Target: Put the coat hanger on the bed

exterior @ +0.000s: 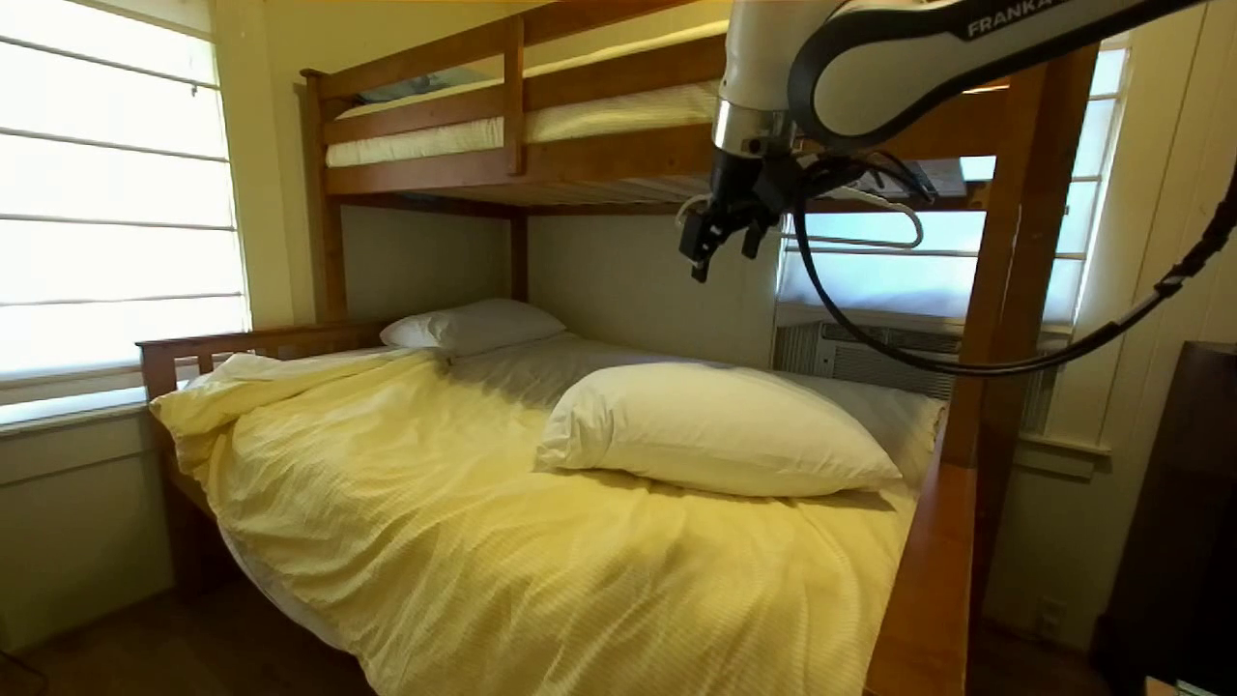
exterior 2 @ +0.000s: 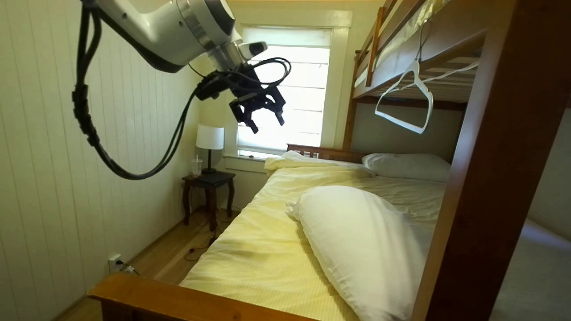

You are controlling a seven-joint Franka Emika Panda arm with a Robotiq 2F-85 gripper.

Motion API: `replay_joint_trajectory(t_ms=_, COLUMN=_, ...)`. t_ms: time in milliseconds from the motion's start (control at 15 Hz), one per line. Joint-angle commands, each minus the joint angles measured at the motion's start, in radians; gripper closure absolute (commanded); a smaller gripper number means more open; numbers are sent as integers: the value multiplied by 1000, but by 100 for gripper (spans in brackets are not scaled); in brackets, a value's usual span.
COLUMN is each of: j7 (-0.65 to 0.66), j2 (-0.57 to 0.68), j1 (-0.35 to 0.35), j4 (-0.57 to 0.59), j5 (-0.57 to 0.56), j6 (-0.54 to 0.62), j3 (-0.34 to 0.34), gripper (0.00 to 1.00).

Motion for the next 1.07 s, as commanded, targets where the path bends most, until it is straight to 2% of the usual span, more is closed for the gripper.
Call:
replay_joint_trajectory(t_ms=0, j7=91, j2=-25, j1=-48, j4=14, j5=-140, j6=21, j3=-22, gripper=0)
replay_joint_trajectory(t_ms=267, j7=208, j2=-62, j1=-90, j4=14, j5=-216, j6=-9, j3=-70, gripper=0)
replay_joint_trajectory(t_ms=333, j7=140, j2=-34, j1=-60, j4=21, j5=-175, j6=1, j3=-73, gripper=0)
replay_joint_trajectory(t_ms=600, j7=141, j2=-33, j1=-58, j4=20, j5=-178, j6=2, j3=-80, gripper=0)
replay_joint_trajectory(t_ms=733, j7=150, j2=-28, j1=-70, j4=28, j5=-248, j6=27, j3=-77, gripper=0)
replay_joint_trajectory(t_ms=1000, j7=119, j2=-51, j1=-106, j4=54, j5=-419, j6=73, j3=-130, gripper=0)
